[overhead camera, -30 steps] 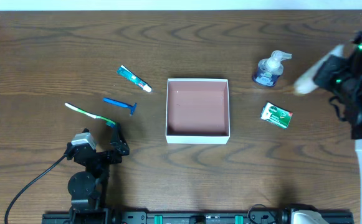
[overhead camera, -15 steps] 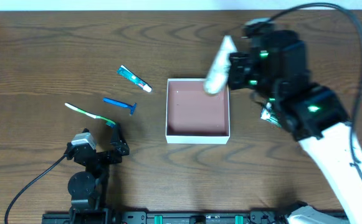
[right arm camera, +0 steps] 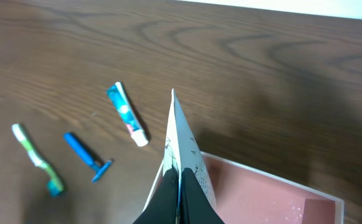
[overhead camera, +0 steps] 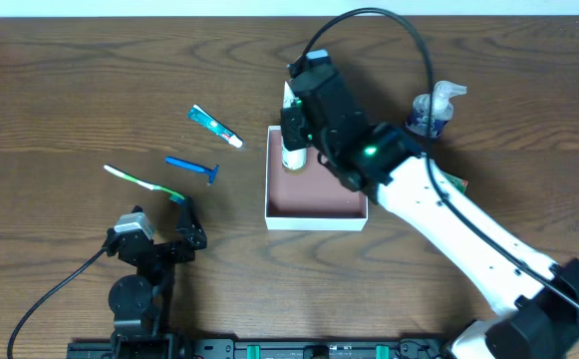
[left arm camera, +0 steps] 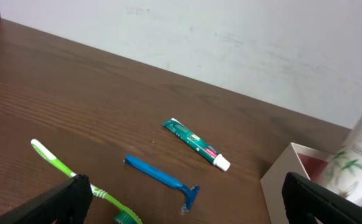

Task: Pack container
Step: 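Carry the Pantene tube over the box with the right gripper, then lower the tube upright into the box's left corner and release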

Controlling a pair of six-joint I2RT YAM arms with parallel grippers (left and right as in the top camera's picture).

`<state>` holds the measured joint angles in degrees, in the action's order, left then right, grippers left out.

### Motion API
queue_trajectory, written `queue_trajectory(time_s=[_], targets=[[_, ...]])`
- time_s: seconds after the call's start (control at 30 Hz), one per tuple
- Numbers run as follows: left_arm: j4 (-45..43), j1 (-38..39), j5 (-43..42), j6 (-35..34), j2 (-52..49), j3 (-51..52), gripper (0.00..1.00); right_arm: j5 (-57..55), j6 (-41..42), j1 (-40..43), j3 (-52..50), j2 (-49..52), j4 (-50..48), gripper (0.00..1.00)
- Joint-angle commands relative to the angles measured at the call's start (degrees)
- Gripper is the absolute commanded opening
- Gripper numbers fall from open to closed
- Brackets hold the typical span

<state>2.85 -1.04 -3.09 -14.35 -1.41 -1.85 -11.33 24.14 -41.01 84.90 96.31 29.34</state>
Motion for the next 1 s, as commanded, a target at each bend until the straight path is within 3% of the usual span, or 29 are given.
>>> queue_trajectory(time_s=[0.0,0.43,0.97], targets=[[0.87,-0.28,-0.55,0.15,0.07,1.62,0.98,-6.91,1.79,-1.57,0.92,1.53,-1.88,0.01],[0.87,-0.28,-0.55,0.15,0.07,1.62,0.98,-10.6,2.1,-2.95,0.92,9.44,-9.22,0.01],[0.87,-0.28,-0.55,0.15,0.07,1.62,0.98,-12.7,1.49,-3.87,0.92,9.77,-12.04,0.01]])
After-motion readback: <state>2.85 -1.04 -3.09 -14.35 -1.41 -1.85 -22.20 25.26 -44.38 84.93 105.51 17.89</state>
